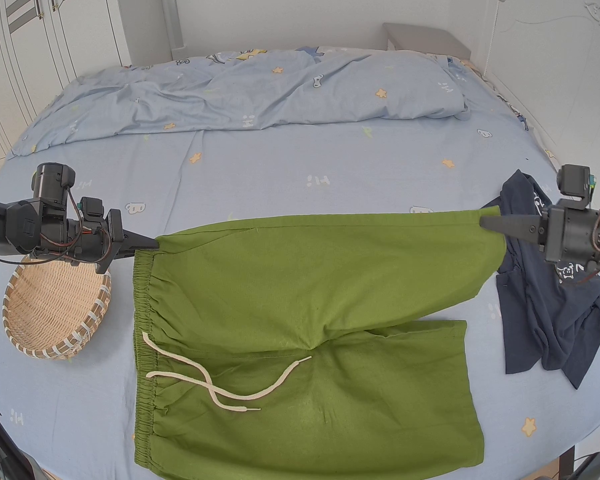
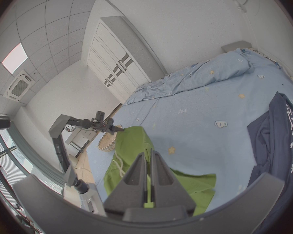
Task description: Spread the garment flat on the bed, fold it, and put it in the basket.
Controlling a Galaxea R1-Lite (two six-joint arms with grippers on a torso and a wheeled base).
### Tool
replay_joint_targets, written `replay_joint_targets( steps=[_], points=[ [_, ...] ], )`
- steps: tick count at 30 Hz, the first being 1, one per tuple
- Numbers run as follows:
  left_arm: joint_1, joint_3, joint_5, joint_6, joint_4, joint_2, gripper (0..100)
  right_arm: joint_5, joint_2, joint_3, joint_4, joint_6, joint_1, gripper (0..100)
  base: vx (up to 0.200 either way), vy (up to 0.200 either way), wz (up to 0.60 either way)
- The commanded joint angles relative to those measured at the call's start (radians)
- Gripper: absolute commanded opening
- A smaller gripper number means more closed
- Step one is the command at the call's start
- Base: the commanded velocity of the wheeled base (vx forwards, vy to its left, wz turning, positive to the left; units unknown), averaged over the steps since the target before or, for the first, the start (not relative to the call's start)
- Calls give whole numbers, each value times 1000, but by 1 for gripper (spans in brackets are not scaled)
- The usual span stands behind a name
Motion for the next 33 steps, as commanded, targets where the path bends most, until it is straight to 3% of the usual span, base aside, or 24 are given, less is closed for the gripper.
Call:
replay_joint_targets(
  steps=[1, 12, 20, 27, 33],
  points=[
    [-5, 28, -1, -1, 0, -63, 0, -1, -151, 62, 39, 7, 45, 0, 0, 0, 0],
    [-11, 45, -1, -1, -2, -88, 0, -15, -53, 65, 25, 7, -17, 0, 0, 0, 0],
    [-11, 44, -1, 1, -5, -83, 0, -14, 194, 2, -113, 28, -98, 0, 0, 0, 0],
    [-10, 54, 3, -5, -78, -69, 0, -12, 400, -68, -356, 123, -126, 0, 0, 0, 0],
    [-4, 53, 10, -1, -124, -33, 0, -9, 553, -245, -369, 128, -126, 0, 0, 0, 0]
  ],
)
